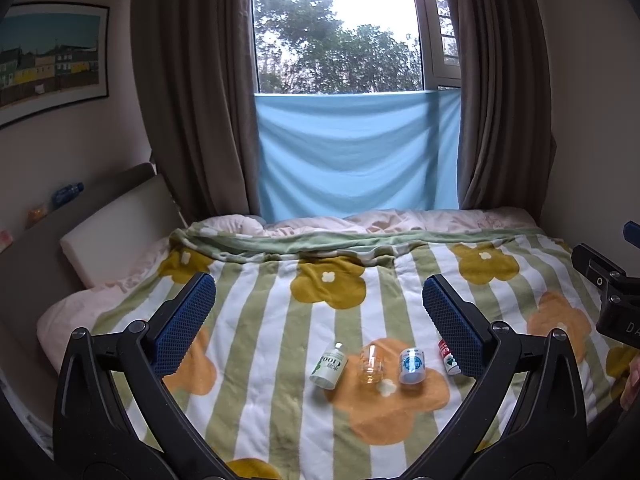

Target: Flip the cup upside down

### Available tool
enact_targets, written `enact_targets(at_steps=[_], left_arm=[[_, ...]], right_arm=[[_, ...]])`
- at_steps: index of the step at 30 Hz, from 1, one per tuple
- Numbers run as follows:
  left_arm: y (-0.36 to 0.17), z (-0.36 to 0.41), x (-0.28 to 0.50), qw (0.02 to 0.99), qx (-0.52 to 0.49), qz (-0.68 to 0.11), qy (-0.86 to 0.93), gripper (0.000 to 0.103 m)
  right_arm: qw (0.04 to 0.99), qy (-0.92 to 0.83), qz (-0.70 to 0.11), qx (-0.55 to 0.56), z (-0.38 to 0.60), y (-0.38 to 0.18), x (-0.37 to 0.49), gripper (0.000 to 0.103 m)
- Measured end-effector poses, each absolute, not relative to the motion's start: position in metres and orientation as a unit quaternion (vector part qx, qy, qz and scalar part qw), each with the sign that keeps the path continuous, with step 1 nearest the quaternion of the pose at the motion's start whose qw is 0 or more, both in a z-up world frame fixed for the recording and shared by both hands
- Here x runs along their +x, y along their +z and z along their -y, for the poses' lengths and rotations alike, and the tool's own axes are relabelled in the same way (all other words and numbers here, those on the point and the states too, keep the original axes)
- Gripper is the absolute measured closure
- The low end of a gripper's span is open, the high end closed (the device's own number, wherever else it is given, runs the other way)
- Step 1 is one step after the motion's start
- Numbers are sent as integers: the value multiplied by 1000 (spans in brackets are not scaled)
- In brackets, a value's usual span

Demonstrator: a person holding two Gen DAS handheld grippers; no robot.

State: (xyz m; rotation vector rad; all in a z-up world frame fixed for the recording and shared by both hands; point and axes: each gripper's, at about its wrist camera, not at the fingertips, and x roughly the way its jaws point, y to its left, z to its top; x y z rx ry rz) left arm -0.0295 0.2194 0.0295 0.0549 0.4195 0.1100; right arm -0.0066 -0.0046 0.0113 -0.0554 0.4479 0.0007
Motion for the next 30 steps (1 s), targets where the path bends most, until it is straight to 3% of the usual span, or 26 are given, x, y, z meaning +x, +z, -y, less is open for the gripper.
enact_targets(at_steps=[30], left_arm=[[26, -225, -34, 979, 22, -198, 40, 0]], right_arm=[[976, -6, -216, -33, -3, 13, -10, 0]])
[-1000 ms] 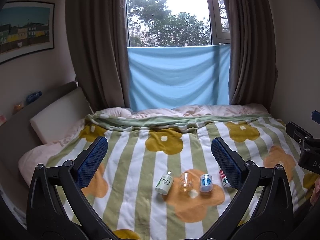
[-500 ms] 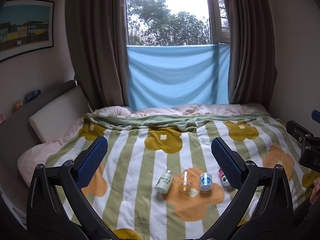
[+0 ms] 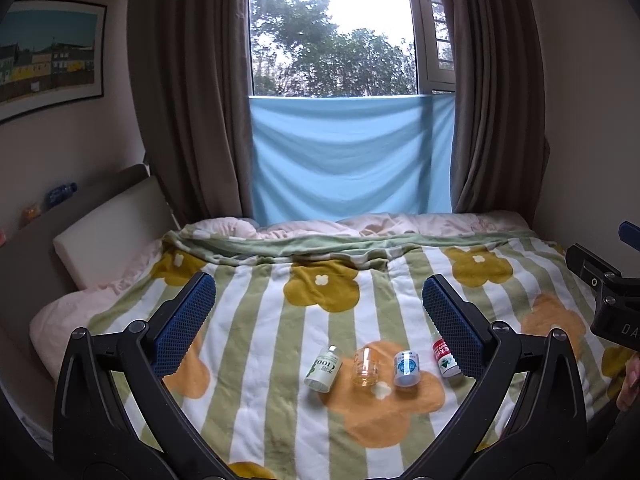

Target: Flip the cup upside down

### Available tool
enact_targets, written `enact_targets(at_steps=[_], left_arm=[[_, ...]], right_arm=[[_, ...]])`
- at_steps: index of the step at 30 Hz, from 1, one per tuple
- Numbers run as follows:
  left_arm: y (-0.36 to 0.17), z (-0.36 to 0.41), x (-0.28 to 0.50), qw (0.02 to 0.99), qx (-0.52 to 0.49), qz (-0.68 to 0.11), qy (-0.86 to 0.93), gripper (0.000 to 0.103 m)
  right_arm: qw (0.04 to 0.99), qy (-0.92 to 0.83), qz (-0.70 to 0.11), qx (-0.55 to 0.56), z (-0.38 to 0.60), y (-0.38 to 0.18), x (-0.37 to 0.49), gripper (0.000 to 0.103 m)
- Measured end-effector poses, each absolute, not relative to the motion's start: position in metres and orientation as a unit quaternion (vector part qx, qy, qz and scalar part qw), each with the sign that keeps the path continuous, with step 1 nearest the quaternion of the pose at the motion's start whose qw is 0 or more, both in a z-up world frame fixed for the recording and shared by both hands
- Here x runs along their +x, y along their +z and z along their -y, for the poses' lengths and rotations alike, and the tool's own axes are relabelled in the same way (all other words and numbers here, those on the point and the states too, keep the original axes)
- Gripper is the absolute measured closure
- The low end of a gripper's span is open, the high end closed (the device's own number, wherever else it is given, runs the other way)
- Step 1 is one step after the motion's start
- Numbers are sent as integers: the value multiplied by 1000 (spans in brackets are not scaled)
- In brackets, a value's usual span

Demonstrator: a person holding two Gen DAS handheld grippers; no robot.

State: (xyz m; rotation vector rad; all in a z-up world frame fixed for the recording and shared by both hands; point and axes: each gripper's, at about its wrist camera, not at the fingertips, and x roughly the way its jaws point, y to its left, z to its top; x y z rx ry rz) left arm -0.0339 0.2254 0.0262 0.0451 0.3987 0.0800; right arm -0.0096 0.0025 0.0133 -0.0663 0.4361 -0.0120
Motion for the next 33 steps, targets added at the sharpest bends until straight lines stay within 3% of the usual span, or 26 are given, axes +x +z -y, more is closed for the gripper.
enact_targets(at_steps=[23, 33], left_arm=[[29, -222, -24, 979, 21, -199, 42, 0], [6, -216, 6, 965, 20, -260, 28, 0]], right_arm=[[977, -2, -210, -33, -6, 10, -4, 0], [969, 6, -245, -27, 0, -9, 18, 0]])
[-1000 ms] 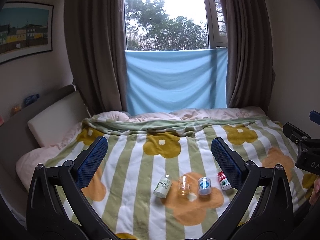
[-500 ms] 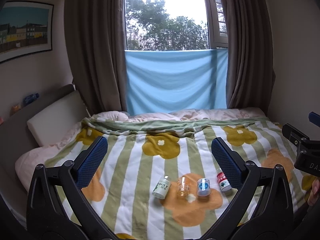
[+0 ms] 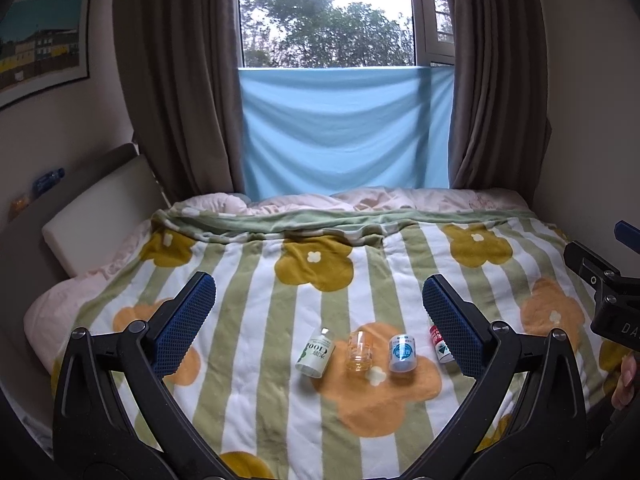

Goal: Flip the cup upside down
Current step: 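Move the left gripper to the white-and-blue yogurt bottle and close on it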

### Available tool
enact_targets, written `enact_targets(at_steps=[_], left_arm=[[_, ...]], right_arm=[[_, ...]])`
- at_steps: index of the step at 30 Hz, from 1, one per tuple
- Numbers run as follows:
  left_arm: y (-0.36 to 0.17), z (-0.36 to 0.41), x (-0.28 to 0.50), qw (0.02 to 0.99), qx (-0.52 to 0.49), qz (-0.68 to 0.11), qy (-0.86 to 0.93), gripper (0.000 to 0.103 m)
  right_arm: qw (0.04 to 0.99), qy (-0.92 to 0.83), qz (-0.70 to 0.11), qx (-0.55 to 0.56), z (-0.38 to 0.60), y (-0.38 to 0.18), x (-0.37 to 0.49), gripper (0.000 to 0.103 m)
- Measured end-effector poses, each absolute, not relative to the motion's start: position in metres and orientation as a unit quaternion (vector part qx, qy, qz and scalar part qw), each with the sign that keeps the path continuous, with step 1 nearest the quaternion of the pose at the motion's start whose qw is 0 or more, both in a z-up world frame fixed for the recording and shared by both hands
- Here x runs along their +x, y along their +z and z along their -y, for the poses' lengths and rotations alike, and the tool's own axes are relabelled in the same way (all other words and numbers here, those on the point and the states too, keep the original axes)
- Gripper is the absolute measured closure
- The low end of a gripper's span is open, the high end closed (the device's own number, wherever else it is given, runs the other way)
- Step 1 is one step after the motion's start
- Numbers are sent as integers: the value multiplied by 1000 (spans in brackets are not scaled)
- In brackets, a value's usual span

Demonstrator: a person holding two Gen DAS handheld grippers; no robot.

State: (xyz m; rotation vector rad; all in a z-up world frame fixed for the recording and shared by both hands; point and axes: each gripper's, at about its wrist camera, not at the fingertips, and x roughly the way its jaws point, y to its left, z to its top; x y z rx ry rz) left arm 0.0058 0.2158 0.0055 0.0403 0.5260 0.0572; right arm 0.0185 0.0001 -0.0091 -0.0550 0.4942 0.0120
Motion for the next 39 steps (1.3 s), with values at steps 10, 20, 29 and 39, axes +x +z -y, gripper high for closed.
enact_targets(at_steps=[10, 20, 29, 39], left_arm=[[-62, -192, 77, 926, 14, -377, -18, 0], [-191, -144, 181, 863, 39, -499, -67, 1], [-318, -86, 256, 802, 83, -581, -113, 1], [-395, -63, 276, 750, 112, -638, -132, 14]], right_arm=[[941, 8, -337, -13, 16, -68, 71, 0], [897, -8, -441, 5, 43, -177, 142, 0], [860, -40, -508, 24, 74, -292, 169, 0], [842, -51, -534, 68, 85, -354, 160, 0]])
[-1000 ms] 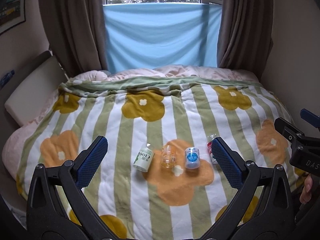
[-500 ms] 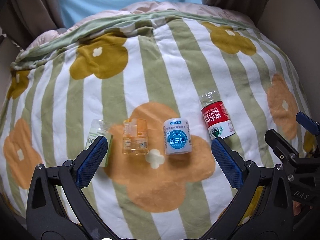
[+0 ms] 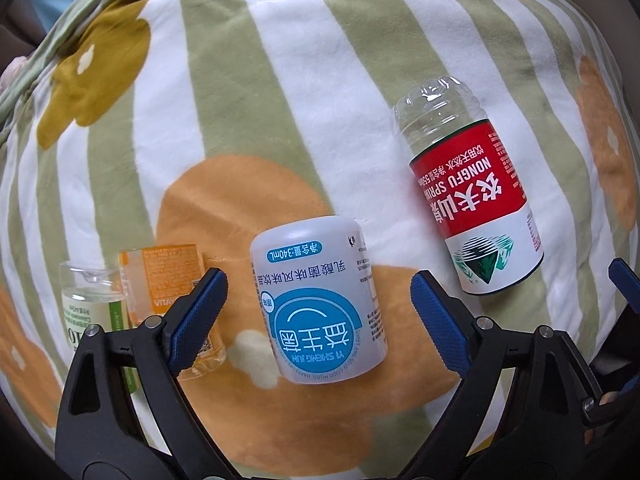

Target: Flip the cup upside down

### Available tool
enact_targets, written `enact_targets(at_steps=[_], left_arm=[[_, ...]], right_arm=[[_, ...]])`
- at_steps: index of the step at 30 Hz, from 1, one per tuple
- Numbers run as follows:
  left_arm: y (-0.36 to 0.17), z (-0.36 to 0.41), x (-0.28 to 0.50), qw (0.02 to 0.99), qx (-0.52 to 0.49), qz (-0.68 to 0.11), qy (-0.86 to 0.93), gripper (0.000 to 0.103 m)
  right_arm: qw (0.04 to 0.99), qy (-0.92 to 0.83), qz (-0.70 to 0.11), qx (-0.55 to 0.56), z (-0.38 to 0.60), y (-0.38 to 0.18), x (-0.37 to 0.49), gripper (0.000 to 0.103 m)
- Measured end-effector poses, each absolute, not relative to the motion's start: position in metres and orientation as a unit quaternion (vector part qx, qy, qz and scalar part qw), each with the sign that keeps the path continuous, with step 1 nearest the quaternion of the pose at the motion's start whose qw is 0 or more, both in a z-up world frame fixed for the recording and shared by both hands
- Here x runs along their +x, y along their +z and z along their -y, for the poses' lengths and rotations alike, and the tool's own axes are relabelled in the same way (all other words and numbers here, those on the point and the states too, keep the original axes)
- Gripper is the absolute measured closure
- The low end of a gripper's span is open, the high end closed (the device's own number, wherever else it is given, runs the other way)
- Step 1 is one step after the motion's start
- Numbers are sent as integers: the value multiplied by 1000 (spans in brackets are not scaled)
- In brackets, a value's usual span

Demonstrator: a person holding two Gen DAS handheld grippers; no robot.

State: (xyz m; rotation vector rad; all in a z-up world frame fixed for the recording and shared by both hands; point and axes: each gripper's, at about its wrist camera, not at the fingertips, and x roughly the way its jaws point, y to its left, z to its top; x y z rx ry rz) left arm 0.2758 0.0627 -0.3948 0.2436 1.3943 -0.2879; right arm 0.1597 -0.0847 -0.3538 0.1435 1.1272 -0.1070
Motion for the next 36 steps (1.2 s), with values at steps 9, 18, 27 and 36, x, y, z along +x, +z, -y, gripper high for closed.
enact_targets(at_steps=[9, 18, 27, 36], left_arm=[[-418, -74, 291, 728, 64, -669, -135, 42], [-399, -82, 274, 735, 56, -659, -151, 44], [-375, -101, 194, 729, 77, -659, -166, 44], [-413, -102, 109, 720, 98, -665, -172, 44]], right_arm=[[835, -53, -542, 83, 79, -363, 145, 0], [837, -57, -538, 85, 75, -357, 133, 0], [836, -54, -538, 92, 76, -341, 109, 0], [825, -46, -556, 97, 77, -346, 70, 0]])
